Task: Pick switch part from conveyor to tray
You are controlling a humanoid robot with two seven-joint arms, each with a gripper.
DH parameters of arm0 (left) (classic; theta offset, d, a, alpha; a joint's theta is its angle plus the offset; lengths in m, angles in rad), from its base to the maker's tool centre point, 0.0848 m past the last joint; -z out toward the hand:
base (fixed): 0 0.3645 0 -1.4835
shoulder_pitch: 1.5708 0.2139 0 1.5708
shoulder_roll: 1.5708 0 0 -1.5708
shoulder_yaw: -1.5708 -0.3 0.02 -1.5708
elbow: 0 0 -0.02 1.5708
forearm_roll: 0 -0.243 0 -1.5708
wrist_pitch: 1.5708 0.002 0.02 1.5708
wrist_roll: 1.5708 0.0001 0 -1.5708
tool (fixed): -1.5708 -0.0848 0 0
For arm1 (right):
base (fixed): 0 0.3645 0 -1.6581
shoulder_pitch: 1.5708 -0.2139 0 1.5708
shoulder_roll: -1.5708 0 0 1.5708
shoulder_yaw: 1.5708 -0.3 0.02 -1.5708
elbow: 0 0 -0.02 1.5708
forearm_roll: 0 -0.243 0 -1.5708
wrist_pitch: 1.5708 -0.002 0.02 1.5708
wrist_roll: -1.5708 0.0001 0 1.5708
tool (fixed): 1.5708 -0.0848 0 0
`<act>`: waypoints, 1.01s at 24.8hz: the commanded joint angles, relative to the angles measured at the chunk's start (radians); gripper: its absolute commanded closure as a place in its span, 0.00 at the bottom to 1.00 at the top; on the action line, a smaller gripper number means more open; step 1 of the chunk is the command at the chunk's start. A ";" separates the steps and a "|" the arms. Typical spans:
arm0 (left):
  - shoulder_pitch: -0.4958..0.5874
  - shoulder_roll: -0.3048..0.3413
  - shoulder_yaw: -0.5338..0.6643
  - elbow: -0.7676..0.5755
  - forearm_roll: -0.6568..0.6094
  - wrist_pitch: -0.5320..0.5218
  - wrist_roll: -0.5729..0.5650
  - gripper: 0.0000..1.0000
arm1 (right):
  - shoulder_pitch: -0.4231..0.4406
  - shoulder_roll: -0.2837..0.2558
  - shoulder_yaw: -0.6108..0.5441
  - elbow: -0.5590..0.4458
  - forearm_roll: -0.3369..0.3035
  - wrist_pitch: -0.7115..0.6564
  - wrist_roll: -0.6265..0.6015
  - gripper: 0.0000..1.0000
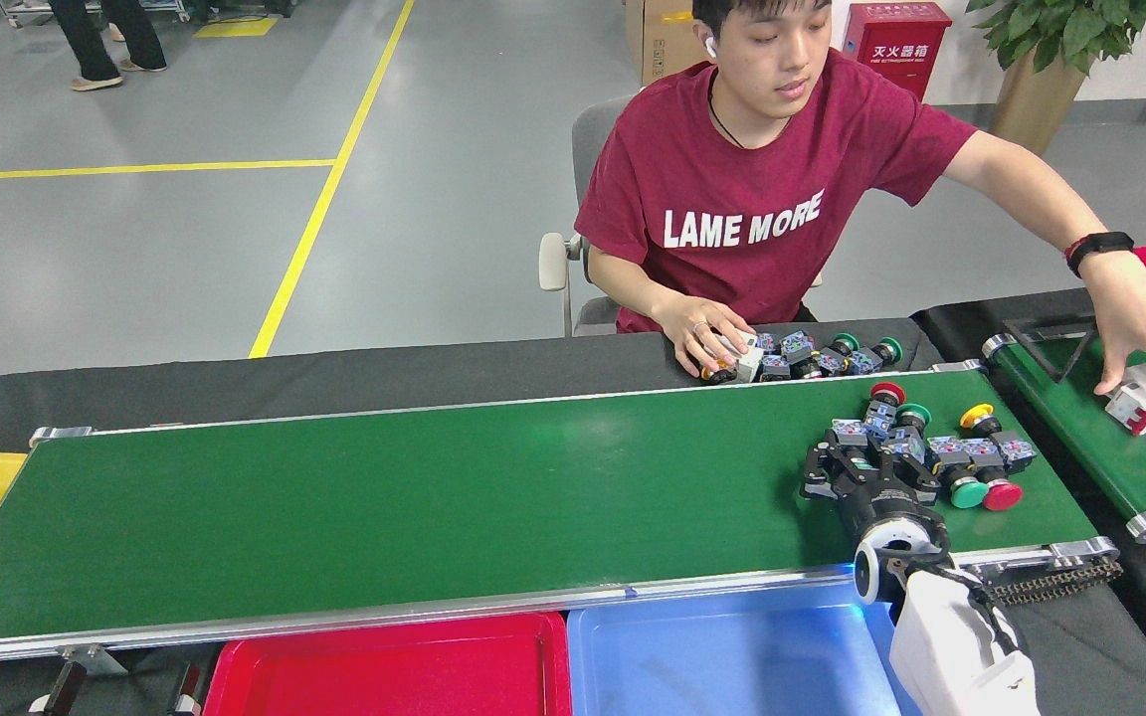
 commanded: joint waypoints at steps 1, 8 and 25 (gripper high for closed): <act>0.001 0.010 0.003 -0.009 -0.002 0.000 0.003 0.00 | -0.021 -0.021 -0.006 -0.043 -0.013 -0.018 0.007 0.91; 0.004 0.009 0.004 -0.011 -0.002 0.000 0.003 0.00 | 0.129 -0.057 -0.005 -0.389 -0.077 -0.119 0.090 0.91; -0.005 0.007 0.003 -0.009 -0.002 0.002 0.003 0.00 | 0.264 0.181 0.431 -0.566 0.050 -0.314 0.155 0.59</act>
